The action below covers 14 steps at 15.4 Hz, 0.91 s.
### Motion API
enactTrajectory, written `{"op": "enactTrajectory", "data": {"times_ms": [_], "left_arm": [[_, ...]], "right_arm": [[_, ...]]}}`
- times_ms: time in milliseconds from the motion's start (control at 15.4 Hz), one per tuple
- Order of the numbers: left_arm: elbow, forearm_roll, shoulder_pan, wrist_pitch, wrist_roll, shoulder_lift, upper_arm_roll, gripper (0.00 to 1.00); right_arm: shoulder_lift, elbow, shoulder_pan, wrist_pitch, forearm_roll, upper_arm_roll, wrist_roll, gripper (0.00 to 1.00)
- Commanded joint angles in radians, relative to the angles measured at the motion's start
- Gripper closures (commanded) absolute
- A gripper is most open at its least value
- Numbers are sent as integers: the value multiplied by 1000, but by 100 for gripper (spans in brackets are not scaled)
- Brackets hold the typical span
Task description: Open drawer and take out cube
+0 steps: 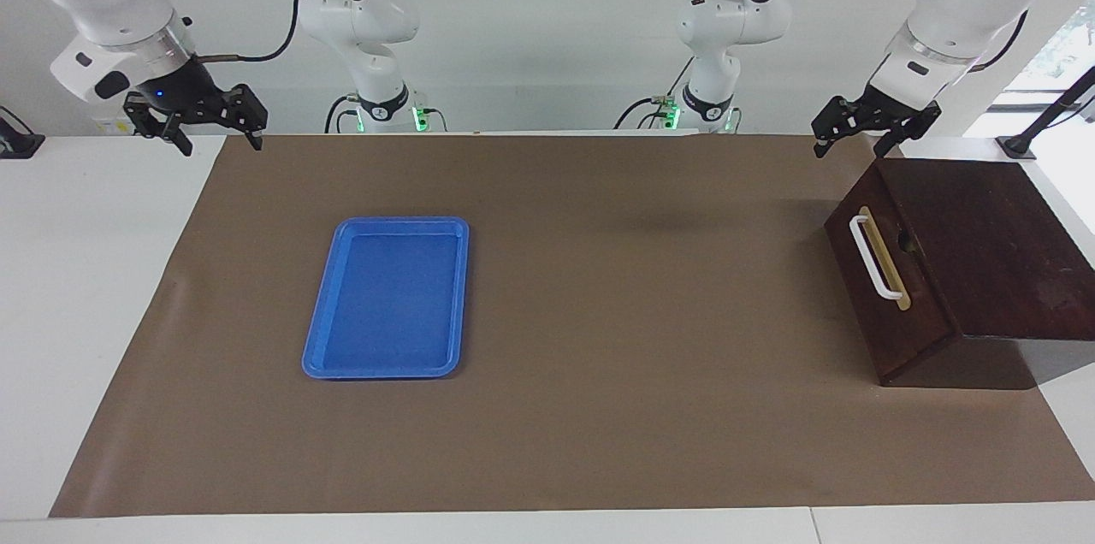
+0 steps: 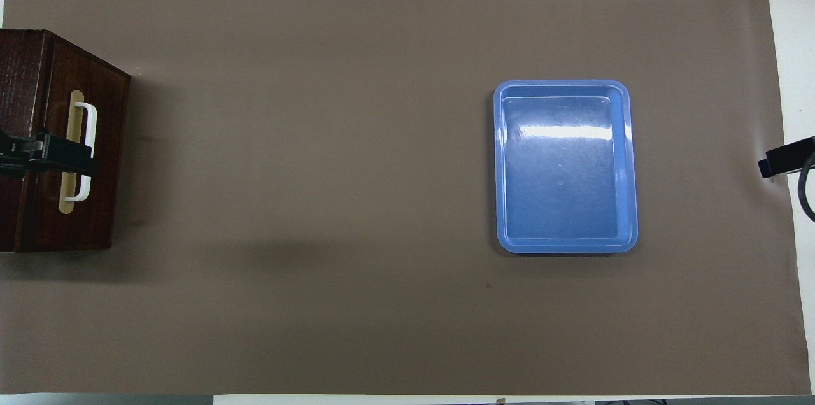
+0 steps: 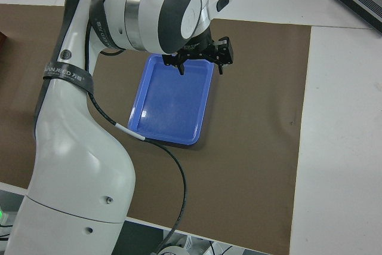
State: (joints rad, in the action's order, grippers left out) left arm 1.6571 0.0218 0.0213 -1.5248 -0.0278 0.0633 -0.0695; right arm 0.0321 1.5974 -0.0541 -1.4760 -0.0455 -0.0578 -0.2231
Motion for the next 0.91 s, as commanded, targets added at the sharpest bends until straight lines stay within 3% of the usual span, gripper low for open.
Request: {"op": "enactTrajectory", "data": {"times_ms": [0, 843], "left_arm": [[15, 7, 17, -17, -6, 9, -6, 0], [41, 7, -24, -17, 3, 19, -12, 0]], "right_arm": [[15, 13, -9, -4, -7, 10, 21, 0], [14, 13, -10, -4, -8, 9, 14, 0]]}}
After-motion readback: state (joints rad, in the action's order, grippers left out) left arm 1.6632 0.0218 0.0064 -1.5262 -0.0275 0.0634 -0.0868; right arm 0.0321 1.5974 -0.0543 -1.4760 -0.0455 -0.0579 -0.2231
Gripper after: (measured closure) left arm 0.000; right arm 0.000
